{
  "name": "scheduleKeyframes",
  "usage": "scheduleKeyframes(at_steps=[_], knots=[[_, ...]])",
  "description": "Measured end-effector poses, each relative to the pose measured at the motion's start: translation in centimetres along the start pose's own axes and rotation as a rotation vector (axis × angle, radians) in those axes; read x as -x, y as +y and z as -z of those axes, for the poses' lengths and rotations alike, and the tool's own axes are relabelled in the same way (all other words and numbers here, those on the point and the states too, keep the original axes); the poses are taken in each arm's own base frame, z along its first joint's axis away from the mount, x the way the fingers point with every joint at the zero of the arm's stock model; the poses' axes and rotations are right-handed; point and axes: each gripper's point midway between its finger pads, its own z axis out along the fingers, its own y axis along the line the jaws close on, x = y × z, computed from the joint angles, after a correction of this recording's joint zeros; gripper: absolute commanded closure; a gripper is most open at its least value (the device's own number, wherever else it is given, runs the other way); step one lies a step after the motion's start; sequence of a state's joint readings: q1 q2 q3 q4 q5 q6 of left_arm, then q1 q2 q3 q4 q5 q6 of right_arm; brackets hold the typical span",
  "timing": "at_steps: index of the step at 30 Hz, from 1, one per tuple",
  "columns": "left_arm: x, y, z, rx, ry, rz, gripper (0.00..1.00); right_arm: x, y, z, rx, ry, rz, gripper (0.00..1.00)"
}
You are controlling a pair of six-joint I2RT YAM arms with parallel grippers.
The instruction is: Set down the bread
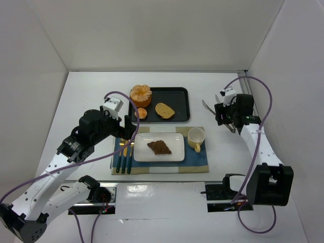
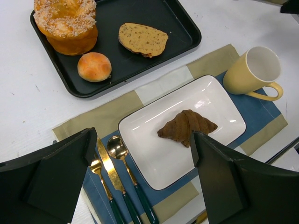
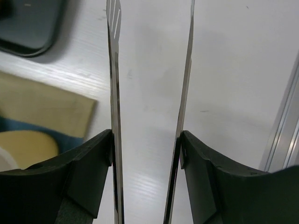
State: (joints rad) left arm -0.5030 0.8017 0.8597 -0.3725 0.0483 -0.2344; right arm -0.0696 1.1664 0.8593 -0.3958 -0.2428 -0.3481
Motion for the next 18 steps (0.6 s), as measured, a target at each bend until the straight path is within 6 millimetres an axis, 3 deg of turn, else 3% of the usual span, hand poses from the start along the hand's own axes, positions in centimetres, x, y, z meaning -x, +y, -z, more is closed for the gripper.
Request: scheduleKeyframes(at_steps=[10,15,18], knots=[[-0.3,0.1,-0.1,0.000,0.002,0.000,0.00,-6.0,-5.2,-6.1,-0.204,0.186,-0.107,0.33],[-0.2,0.0,-0.2,0.000,0.001,0.000,0.00,-9.5,-6.3,-7.8,-0.240,0.306,-0.144,0.33],[-0.2,0.0,-0.2,0.000,0.001,0.000,0.00,-10.3,-6.6,-8.8,-0.236,0.348,-0.158,0.33]])
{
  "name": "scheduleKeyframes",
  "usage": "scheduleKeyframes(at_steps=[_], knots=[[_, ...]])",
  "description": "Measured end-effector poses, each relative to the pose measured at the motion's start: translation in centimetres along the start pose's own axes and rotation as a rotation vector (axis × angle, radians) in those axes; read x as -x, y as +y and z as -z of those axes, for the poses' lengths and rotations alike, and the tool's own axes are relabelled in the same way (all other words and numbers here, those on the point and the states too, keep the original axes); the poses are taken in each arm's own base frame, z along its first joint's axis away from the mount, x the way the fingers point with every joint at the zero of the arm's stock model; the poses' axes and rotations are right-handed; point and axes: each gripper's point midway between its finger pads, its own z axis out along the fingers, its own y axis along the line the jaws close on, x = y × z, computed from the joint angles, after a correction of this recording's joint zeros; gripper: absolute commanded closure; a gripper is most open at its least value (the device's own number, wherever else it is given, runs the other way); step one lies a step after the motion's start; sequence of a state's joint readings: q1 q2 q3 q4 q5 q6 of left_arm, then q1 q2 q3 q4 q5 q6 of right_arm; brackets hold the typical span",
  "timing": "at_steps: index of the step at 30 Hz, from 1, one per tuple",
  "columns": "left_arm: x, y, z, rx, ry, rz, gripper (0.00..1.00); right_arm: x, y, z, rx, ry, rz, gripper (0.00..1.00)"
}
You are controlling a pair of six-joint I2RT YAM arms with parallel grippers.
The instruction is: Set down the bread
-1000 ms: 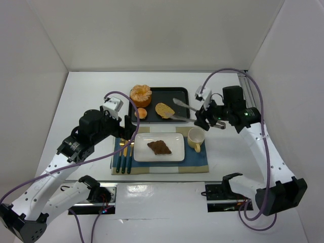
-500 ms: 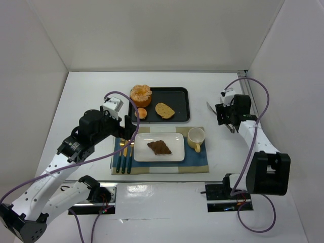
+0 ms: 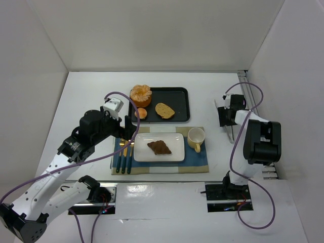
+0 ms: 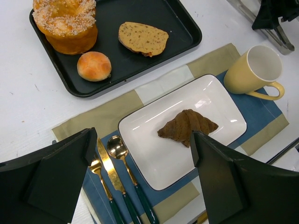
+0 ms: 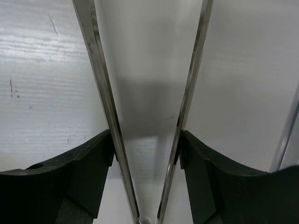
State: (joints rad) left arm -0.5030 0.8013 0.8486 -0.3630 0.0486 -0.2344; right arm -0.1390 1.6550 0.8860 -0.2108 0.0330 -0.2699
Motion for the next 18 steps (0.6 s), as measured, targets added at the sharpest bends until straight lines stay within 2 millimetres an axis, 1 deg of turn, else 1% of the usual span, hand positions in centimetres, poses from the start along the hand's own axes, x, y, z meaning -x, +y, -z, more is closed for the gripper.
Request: scheduleKeyframes(at_steps=[2,4,5,8,9,12,14,16,18], knots=[[0.0,0.0,0.0,0.000,0.000,0.000,0.00,0.6,-0.3,-0.3,-0.003,-0.004,-0.004,0.32],[0.0,0.0,0.0,0.000,0.000,0.000,0.00,0.6,-0.3,-0.4,0.002,0.001,-0.009,0.28],[0.0,0.0,0.0,0.000,0.000,0.000,0.00,0.7,-0.4,-0.5,0.006,0.002,-0.012,0.10],[0.0,0.0,0.0,0.000,0.000,0.000,0.00,0.7,-0.5,-0.5,0.020,0.003,-0.020,0.07],[0.0,0.0,0.0,0.000,0.000,0.000,0.00,0.7,-0.6,-0.5,0.027,0.003,-0.026,0.00],[0.0,0.0,0.0,0.000,0.000,0.000,0.00,0.3,-0.6,-0.2,0.054,0.011,-0.035,0.00],[0.0,0.0,0.0,0.000,0.000,0.000,0.00,-0.2,-0.6,0.3,0.073,0.028,-0.043,0.00],[0.0,0.0,0.0,0.000,0.000,0.000,0.00,-0.2,-0.5,1.4,0.087,0.027,-0.046,0.00],[0.0,0.0,0.0,0.000,0.000,0.000,0.00,0.4,-0.5,3.1,0.101,-0.003,-0.045,0.00]])
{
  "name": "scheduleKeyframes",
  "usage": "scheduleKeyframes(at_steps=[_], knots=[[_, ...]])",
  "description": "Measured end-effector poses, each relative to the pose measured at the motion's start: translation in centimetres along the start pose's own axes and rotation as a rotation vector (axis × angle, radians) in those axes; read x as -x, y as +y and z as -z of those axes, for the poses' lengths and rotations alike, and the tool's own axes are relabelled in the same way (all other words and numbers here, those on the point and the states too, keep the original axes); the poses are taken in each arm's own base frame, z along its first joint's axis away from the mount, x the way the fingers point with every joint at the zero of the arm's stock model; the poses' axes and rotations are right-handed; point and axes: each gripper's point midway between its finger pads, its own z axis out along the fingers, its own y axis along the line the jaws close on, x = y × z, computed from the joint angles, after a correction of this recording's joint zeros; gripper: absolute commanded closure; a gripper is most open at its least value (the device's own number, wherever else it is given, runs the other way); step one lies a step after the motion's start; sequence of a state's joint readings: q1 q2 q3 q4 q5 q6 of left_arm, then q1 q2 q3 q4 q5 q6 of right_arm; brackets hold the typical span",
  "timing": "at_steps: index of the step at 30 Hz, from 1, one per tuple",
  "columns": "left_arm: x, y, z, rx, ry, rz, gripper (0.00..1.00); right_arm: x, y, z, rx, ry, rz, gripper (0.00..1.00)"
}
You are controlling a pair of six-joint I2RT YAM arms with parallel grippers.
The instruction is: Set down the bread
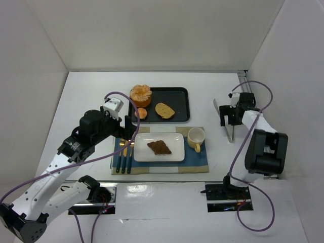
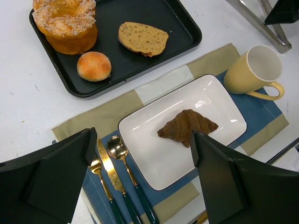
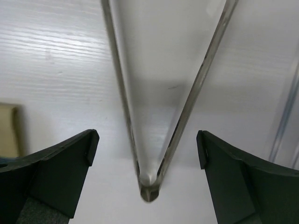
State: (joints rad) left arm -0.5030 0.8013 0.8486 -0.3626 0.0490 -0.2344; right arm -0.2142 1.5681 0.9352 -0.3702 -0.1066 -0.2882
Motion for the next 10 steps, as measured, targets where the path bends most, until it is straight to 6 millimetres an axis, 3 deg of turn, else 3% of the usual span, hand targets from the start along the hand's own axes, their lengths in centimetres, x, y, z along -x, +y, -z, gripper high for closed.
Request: scheduleKeyframes(at_steps=[10], knots=[[0.1,-0.4,-0.1,-0.025,-0.004,-0.005,0.00,7.3,1.0,12.0,-0.019,-0.374,-0.035,0.00]])
